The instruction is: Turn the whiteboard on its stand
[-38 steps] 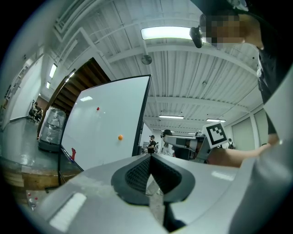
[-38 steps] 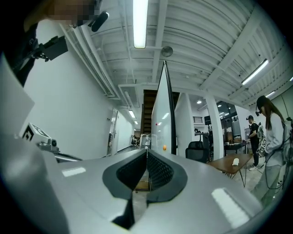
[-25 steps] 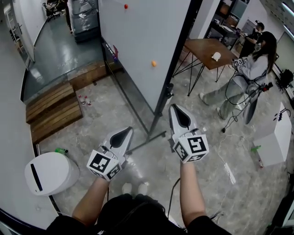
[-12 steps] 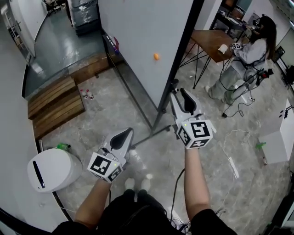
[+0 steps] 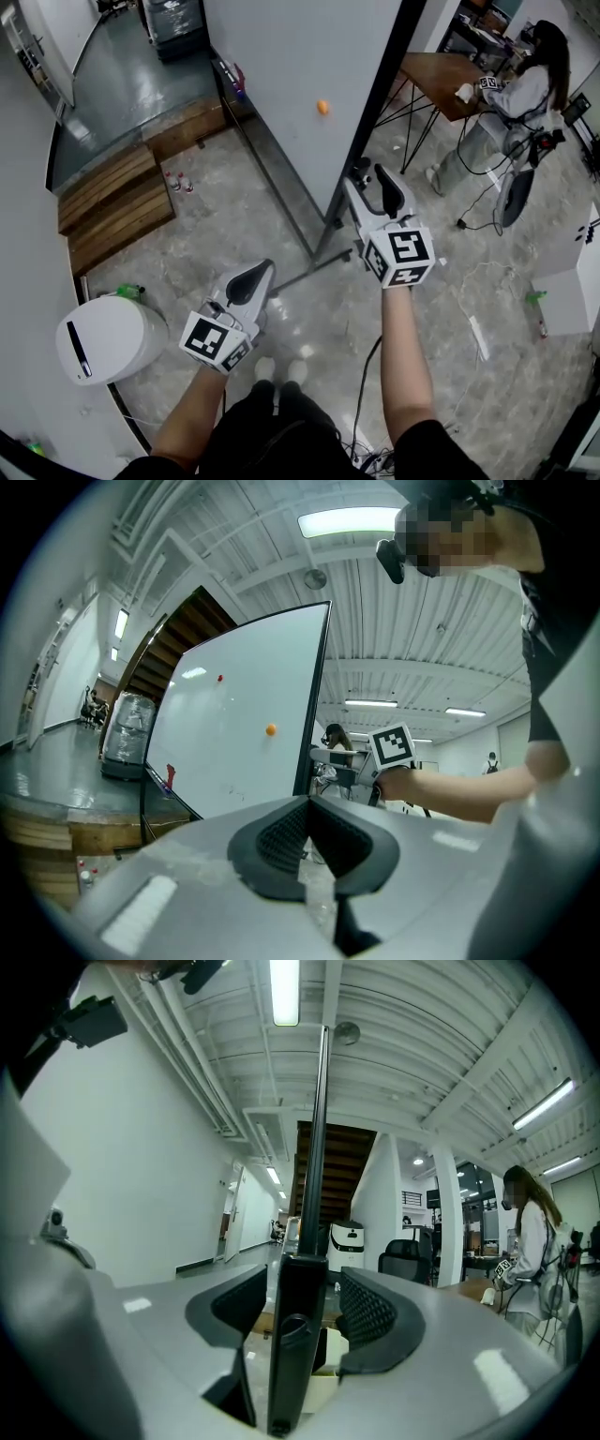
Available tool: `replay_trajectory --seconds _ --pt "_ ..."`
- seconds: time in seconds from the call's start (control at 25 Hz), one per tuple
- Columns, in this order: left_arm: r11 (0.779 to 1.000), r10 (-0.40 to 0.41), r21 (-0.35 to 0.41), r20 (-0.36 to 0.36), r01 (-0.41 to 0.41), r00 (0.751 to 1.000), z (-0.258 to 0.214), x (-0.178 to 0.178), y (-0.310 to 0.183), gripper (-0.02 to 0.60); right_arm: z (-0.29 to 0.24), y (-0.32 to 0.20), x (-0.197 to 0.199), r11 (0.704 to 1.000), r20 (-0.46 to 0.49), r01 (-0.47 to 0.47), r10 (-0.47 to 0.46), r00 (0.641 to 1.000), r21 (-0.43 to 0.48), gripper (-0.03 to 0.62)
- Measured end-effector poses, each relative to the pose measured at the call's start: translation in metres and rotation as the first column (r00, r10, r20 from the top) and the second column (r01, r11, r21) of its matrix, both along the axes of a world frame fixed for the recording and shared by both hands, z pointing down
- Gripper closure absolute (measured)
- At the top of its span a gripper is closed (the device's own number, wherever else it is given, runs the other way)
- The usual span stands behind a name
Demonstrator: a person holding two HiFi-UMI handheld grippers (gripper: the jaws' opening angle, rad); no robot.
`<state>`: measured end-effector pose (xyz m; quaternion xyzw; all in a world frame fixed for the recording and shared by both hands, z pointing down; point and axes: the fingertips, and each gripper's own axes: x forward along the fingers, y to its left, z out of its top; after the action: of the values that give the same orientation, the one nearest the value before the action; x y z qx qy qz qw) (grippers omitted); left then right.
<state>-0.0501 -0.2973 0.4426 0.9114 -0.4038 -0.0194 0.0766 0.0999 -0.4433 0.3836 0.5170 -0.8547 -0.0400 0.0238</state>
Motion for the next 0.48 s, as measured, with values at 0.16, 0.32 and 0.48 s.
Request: replay_trajectory --seconds 0.16,0.32,0.48 --pt "1.000 -0.010 -0.012 0.002 0.010 1.000 0.005 0.004 0.003 0.578 0.008 -0.007 -0.001 1.000 -0.021 0.010 -0.010 1.000 -0.016 0.342" --pt "1.000 -0.010 -0.022 0.009 0.010 1.000 0.011 0.004 0.009 0.578 0.010 -0.014 -0.006 0.999 -0.017 0.024 -0.024 1.000 -0.023 0.339" --pt "0.999 -0.027 -0.034 0.012 0.028 1.000 0.016 0.000 0.013 0.578 0.010 -0.025 -0.015 0.999 -0.017 0.044 -0.045 0.999 -0.029 0.339"
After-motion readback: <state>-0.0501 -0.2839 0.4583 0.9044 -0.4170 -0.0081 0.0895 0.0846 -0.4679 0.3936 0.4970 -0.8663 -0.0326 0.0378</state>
